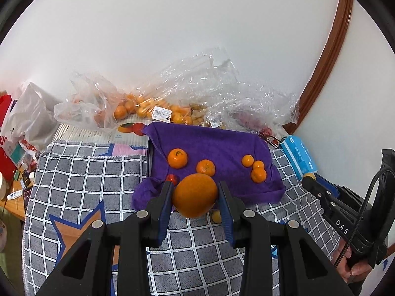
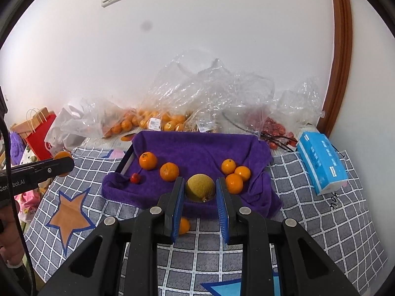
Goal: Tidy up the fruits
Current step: 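Lower the orange onto the towel with the left gripper while the right lowers its fruit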
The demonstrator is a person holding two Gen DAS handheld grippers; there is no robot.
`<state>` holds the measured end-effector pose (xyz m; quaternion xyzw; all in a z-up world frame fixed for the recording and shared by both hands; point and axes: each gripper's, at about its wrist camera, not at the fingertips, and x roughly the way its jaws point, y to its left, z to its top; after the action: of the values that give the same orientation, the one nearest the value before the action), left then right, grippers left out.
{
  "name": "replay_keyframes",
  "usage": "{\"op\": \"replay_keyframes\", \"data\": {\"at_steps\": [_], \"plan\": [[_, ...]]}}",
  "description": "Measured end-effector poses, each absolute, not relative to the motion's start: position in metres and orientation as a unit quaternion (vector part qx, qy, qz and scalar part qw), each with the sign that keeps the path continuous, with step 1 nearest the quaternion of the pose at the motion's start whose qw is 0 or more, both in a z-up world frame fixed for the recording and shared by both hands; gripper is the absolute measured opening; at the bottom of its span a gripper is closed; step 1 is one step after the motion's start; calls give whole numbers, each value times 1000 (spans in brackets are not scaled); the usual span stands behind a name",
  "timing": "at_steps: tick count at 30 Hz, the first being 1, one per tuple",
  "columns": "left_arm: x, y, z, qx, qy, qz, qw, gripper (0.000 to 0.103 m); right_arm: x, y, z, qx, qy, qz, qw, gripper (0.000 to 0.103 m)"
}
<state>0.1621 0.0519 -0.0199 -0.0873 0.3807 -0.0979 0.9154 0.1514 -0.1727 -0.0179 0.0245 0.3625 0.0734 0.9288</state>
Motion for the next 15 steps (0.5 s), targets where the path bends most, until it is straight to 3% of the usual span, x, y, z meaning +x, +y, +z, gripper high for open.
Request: {"op": "replay_keyframes", "data": {"at_steps": [15], "plan": [[168, 50, -19, -86, 382, -97, 915, 34, 159, -174, -16, 27, 359, 72, 930, 25]]}}
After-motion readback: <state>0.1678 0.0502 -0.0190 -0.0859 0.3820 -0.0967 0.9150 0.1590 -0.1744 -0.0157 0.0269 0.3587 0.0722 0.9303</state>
